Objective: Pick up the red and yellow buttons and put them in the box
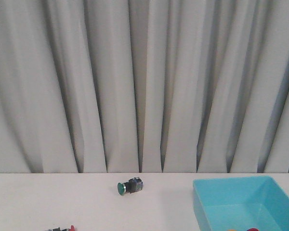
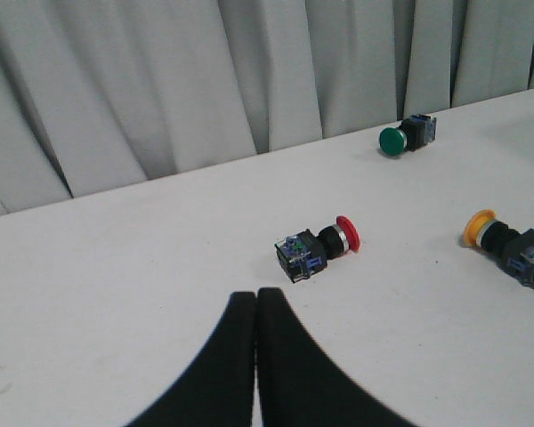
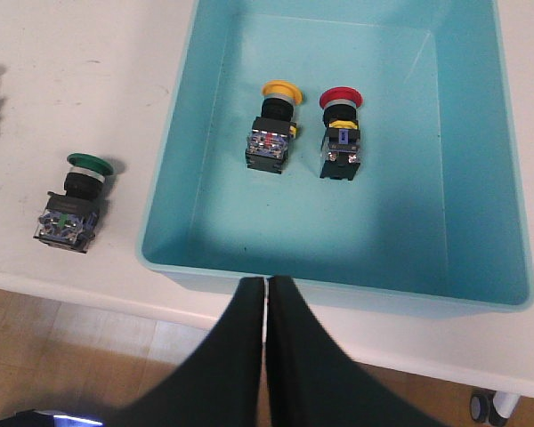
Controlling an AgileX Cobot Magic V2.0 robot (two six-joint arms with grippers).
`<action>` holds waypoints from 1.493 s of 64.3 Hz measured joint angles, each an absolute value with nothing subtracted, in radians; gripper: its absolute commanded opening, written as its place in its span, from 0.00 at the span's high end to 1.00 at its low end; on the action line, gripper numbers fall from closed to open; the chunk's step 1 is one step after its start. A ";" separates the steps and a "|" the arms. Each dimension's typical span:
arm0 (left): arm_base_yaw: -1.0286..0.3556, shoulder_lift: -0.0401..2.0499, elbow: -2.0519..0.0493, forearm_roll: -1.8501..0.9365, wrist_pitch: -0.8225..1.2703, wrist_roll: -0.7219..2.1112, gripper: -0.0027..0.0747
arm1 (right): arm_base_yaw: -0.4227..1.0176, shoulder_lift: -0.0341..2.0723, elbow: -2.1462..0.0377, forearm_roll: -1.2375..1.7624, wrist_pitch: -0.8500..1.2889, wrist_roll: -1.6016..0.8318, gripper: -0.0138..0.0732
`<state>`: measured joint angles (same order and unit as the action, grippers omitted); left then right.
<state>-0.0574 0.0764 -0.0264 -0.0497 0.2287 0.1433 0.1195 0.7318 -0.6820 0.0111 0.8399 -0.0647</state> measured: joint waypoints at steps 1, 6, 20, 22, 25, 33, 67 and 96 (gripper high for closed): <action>-0.057 0.063 -0.014 -0.050 0.220 0.141 0.97 | 0.120 0.732 -0.682 0.011 0.840 -0.065 0.85; -0.057 0.008 0.022 -0.050 0.193 0.127 0.97 | 0.120 0.732 -0.682 0.011 0.840 -0.065 0.85; -0.057 -0.011 0.027 -0.050 0.105 0.092 0.97 | 0.120 0.731 -0.682 0.012 0.852 -0.065 0.85; -0.057 -0.011 0.027 -0.050 0.103 0.091 0.97 | 0.120 0.731 -0.682 0.012 0.853 -0.065 0.85; -0.057 -0.011 0.027 -0.050 0.101 0.090 0.97 | 0.120 0.731 -0.682 0.011 0.855 -0.065 0.85; -0.057 -0.011 0.027 -0.050 0.101 0.090 0.97 | 0.120 0.731 -0.682 0.011 0.855 -0.065 0.85; -0.057 -0.011 0.027 -0.050 0.100 0.090 0.97 | 0.120 0.731 -0.682 0.011 0.855 -0.065 0.85; -0.057 -0.011 0.027 -0.050 0.100 0.090 0.97 | 0.020 0.413 -0.471 -0.015 0.520 -0.088 0.85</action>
